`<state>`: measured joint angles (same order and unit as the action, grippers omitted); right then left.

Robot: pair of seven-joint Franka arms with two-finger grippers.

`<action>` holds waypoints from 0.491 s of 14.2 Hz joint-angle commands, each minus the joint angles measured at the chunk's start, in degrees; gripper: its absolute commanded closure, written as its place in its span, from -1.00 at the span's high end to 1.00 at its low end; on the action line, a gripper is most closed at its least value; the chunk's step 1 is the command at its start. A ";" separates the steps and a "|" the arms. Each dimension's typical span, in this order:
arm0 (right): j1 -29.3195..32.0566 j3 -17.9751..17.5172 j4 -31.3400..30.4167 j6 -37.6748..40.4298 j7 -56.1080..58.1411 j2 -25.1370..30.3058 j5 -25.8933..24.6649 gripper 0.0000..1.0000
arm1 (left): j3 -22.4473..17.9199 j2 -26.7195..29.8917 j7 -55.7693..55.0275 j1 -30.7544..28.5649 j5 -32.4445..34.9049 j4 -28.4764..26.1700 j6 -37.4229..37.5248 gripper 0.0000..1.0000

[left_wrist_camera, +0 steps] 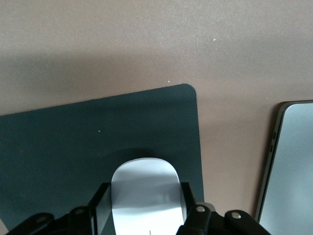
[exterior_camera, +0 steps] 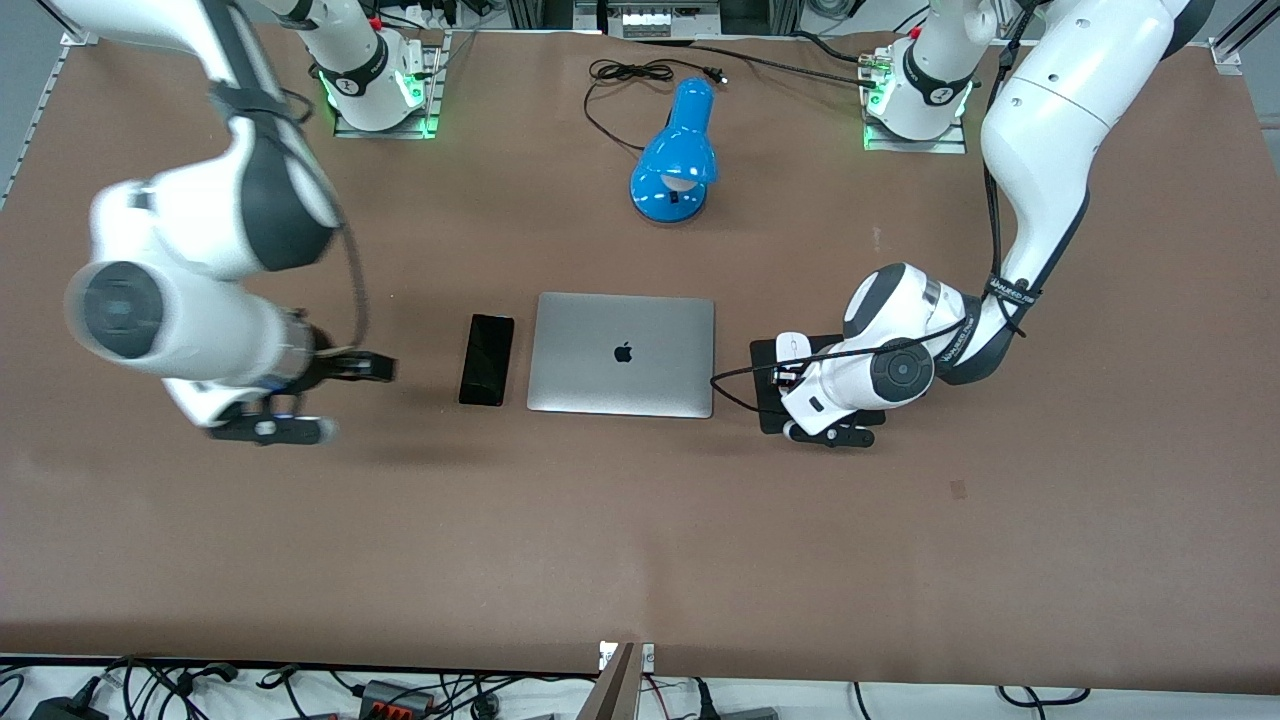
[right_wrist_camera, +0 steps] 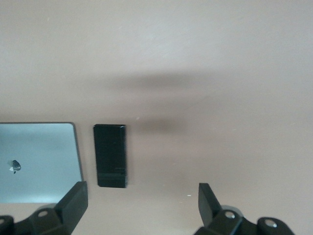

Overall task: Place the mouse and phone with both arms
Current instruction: 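Open and withdraw the right gripper while the left gripper lowers the mouse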

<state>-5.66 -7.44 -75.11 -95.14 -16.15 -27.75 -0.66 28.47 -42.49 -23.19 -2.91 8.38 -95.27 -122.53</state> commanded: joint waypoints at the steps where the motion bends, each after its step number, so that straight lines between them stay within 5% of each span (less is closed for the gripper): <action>1: 3.80 -0.65 2.78 2.32 4.27 1.99 -0.40 1.00 | 0.10 0.04 0.07 -0.17 1.91 0.26 -0.35 0.03; 3: 6.61 -0.39 2.87 2.15 7.61 3.92 -0.40 1.00 | -0.25 0.04 0.60 -0.61 2.60 0.35 -0.35 0.03; 7: 5.92 6.37 2.69 1.71 17.89 8.32 -0.31 1.00 | -0.96 -0.40 1.92 -1.84 6.03 0.35 -0.43 0.02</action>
<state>0.63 -3.01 -72.00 -94.03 -2.92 -22.49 -0.68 27.82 -42.54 -22.62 -4.08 12.67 -95.25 -122.63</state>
